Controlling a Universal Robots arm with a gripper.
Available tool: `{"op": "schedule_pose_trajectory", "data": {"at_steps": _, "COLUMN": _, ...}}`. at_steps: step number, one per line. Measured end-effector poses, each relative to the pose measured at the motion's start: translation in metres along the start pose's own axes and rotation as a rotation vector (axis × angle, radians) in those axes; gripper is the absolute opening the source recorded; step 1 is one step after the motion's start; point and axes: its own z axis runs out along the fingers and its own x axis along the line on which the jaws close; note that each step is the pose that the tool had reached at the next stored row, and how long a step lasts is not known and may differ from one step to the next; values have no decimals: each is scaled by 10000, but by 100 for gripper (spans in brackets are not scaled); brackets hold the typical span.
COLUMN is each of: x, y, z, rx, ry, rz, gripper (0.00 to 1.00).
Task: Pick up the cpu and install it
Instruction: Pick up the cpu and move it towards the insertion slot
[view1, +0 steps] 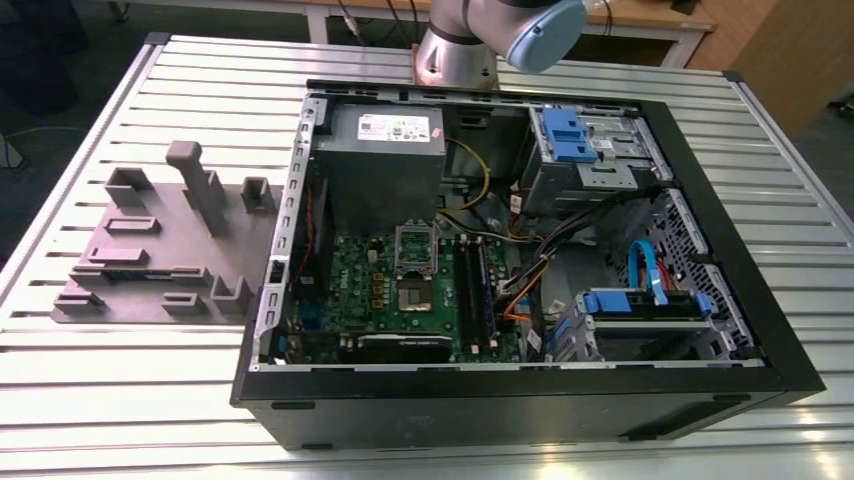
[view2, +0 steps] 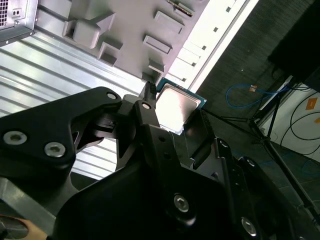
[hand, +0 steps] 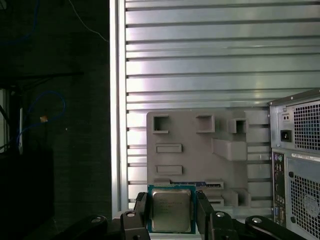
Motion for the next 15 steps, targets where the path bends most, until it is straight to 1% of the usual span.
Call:
{"op": "schedule_pose_trajectory", "data": {"at_steps": 4, "x": 1, "y": 2, "z": -36, "rx": 0, "ry": 0, "rz": -1, "gripper": 47}}
{"op": "schedule_pose_trajectory", "data": {"at_steps": 10, "x": 3, "y": 6, "z": -112, "rx": -1, "ry": 0, "rz": 0, "gripper": 47}}
{"op": "schedule_pose_trajectory", "data": {"at_steps": 15, "x": 5, "y": 11, "z": -204, "rx": 0, "ry": 0, "rz": -1, "gripper": 47}}
